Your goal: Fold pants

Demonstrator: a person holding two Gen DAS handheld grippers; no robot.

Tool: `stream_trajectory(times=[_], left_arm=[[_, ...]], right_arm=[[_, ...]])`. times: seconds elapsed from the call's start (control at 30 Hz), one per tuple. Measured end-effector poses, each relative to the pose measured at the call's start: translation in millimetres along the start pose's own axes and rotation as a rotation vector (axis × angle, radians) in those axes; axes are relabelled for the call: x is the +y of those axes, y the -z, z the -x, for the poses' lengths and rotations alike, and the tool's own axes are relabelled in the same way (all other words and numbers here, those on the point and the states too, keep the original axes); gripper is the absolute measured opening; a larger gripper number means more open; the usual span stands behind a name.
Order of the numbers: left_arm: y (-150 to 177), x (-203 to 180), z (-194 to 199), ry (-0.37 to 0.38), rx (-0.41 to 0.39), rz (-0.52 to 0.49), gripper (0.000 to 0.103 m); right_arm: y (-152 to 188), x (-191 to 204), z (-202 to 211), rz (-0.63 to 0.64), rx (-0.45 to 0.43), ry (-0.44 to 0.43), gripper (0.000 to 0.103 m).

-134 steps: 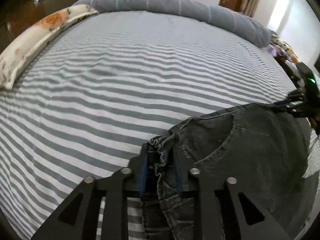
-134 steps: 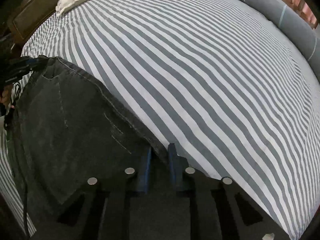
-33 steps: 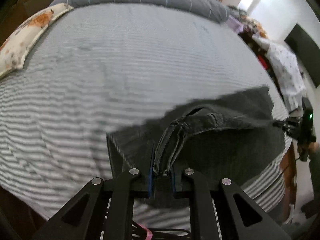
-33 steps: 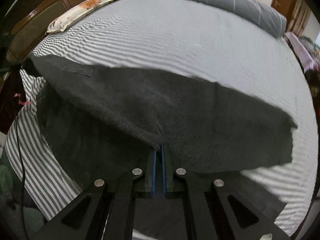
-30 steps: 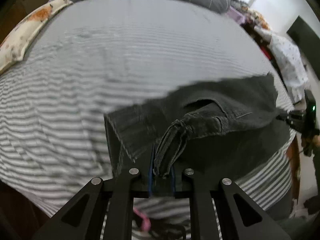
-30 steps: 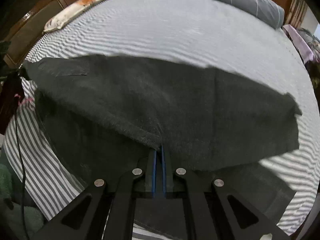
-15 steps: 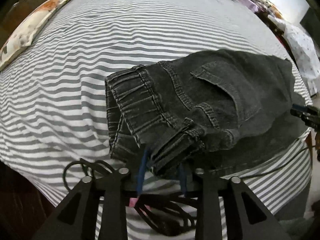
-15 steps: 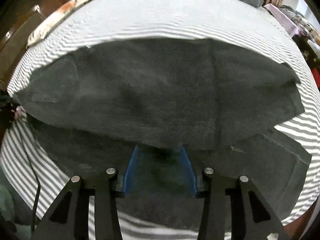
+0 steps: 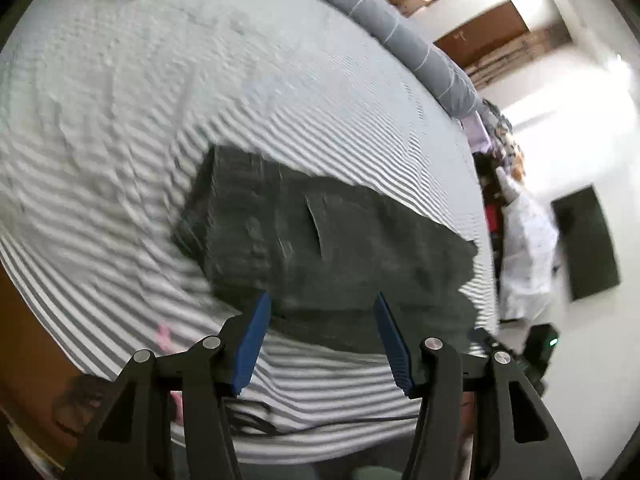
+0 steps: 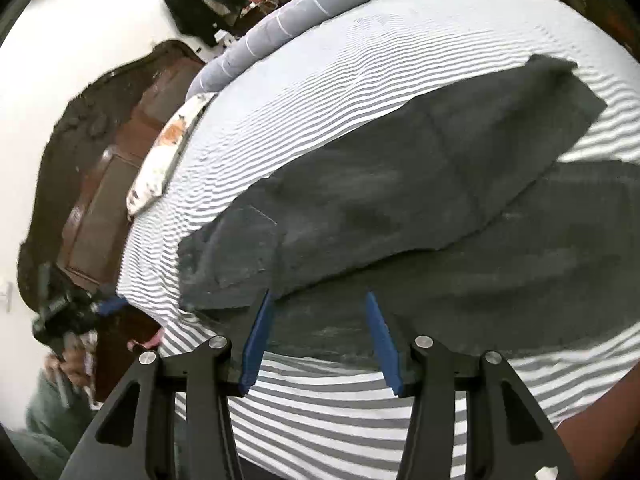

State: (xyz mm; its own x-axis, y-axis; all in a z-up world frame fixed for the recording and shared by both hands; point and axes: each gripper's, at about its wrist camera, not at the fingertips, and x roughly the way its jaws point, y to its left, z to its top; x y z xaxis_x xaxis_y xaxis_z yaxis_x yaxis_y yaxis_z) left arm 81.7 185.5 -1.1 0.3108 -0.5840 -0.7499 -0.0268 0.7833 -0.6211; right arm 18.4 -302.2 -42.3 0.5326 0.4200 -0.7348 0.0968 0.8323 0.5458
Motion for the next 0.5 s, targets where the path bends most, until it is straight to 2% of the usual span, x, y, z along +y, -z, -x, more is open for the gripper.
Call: stream_trajectory(times=[0.13, 0.2, 0.3, 0.5], left_arm=[[19, 6, -33, 0.009, 0.053, 0.117, 0.055], [25, 14, -49, 0.033, 0.067, 0.201, 0.055], [30, 19, -64, 0.026, 0.069, 0.276, 0.055], [20, 20, -83, -0.033, 0.042, 0.303, 0.055]], right_arm=[[6, 3, -12, -0.014, 0.015, 0.028, 0.046], [11, -3, -13, -0.041, 0.022, 0.021, 0.046], [16, -6, -22, -0.063, 0.033, 0.024, 0.046], [21, -22, -37, -0.122, 0.046, 0.01, 0.046]])
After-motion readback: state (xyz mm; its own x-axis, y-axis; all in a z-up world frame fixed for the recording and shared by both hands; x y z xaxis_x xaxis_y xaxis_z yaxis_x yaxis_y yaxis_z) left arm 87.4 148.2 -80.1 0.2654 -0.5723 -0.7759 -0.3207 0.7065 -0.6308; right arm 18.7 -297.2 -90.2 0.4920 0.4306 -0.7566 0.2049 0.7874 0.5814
